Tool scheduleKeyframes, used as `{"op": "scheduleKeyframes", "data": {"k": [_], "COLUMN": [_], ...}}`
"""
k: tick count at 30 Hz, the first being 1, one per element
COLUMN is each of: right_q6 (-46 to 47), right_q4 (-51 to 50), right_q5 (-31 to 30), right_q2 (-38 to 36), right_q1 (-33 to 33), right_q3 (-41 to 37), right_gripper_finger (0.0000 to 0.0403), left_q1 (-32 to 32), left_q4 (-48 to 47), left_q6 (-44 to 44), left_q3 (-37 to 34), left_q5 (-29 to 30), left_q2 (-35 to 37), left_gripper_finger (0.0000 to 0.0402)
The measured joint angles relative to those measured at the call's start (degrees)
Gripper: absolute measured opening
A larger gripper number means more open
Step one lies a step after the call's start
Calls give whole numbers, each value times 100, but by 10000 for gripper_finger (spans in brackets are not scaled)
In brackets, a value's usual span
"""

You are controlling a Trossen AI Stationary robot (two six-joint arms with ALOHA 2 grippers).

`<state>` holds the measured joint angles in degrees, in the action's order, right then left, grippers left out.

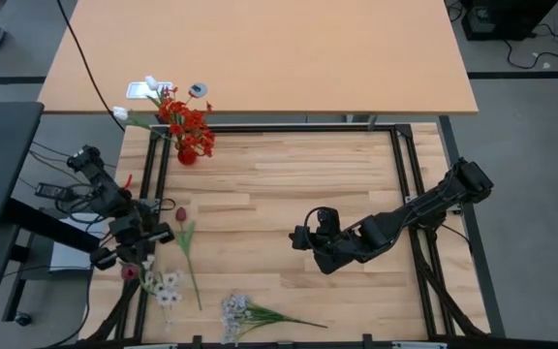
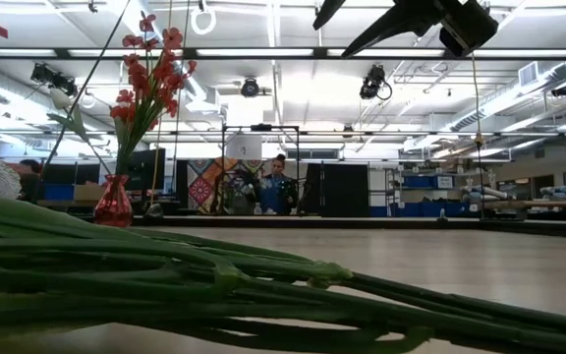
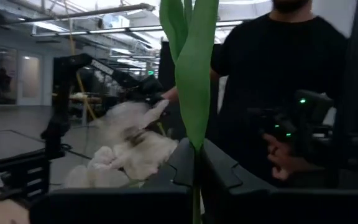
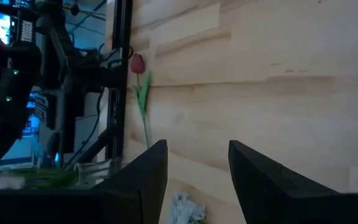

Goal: Sort flowers into vase by color
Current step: Put the top red tulip into the transparent vase

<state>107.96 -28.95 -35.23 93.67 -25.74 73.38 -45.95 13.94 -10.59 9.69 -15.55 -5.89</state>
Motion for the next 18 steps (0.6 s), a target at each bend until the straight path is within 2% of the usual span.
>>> {"op": "scheduleKeyframes", "data": {"k": [4, 10, 13, 18], "right_q6": [98, 103, 158, 162], "right_q4": [2, 13, 13, 13], "right_q5": [94, 348, 487, 517], "right_q2": [0, 0, 0, 0], "right_q1": [23, 103, 120, 120], "right_q3": [0, 0, 0, 0], "right_gripper_finger": [178, 178, 178, 178], "left_q1": [2, 2, 2, 1], "left_q4": [-178, -485, -1055, -2522], "left_q6": [112, 72, 107, 382], "left_q3": [0, 88, 487, 1226], "left_q5": [66, 39, 28, 23], "left_q2": [-4, -4, -6, -4], "left_gripper_finger": [31, 81, 111, 151]}}
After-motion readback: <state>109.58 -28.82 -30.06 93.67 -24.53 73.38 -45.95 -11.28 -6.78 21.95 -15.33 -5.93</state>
